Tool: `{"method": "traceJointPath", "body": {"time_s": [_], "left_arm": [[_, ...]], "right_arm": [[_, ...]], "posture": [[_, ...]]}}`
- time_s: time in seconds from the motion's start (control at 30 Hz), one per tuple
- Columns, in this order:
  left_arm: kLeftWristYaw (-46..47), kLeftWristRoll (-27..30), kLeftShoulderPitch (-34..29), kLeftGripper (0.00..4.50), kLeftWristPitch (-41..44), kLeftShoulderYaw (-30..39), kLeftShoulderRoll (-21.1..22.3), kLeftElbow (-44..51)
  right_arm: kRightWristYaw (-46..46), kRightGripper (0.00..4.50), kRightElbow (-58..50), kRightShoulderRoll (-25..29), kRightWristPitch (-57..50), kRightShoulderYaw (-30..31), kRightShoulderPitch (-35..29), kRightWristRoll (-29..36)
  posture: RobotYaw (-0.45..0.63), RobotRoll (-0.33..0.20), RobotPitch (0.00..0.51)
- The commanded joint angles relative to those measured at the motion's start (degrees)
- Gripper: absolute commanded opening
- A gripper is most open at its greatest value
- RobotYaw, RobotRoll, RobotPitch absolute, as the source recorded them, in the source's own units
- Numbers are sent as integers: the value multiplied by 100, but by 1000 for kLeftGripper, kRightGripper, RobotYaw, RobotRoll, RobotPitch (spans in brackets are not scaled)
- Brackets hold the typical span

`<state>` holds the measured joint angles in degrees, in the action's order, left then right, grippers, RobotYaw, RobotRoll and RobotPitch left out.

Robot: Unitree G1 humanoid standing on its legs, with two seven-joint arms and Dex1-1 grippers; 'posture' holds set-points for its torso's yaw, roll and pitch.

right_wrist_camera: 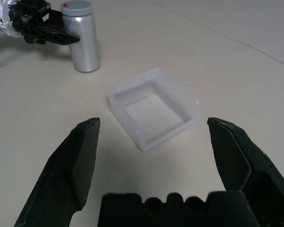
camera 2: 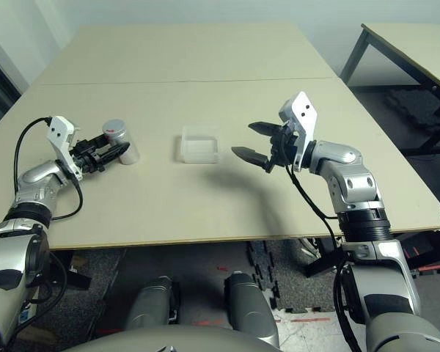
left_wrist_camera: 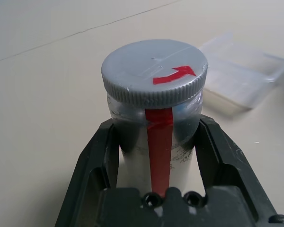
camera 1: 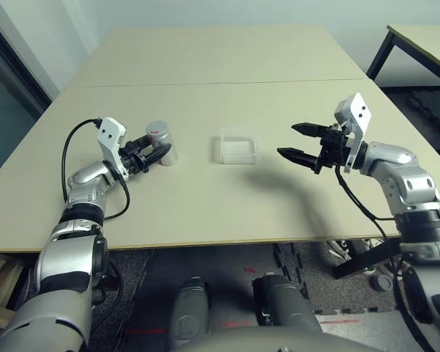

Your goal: Pour the medicine from the bottle into the box.

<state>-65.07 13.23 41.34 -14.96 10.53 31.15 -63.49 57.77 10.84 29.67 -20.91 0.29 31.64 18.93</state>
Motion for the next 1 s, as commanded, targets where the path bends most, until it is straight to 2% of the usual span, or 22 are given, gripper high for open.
{"method": "traceJointPath", "body": {"time_s": [0.03, 0.27, 0.37, 0.4, 0.57, 0.73, 0.83, 1.0], "left_arm": [[-645, 107, 101, 2492, 307, -115, -1, 434], [-1332, 306, -255, 2492, 1129, -327, 31, 1921], [-1354, 401, -493, 2492, 1462, -408, 54, 2596], [-1357, 436, -581, 2492, 1582, -432, 60, 2848], [-1303, 566, -912, 2492, 2012, -565, 71, 3853], [-1218, 619, -885, 2492, 2198, -642, 46, 4150], [-1220, 630, -798, 2492, 2261, -680, 44, 4159], [-1250, 641, -706, 2492, 2278, -734, 72, 4093]], "right_arm": [[244, 4500, -102, -12, -385, 284, 346, 87], [672, 4500, -45, -466, -1034, 856, 1255, 219], [701, 4500, 387, -744, -883, 1047, 1667, 35], [683, 4500, 555, -861, -821, 1088, 1813, -18], [634, 4500, 1247, -1324, -521, 1206, 2325, -230], [849, 4500, 1630, -1572, -288, 1359, 2581, -401], [914, 4500, 1744, -1732, -276, 1336, 2712, -397], [962, 4500, 1630, -1921, -436, 1255, 2724, -302]], "posture": [[-83, 0, 76], [2, 0, 117], [2, 0, 117], [41, 0, 129], [81, 0, 133], [91, 0, 143], [90, 0, 170], [92, 0, 159]]}}
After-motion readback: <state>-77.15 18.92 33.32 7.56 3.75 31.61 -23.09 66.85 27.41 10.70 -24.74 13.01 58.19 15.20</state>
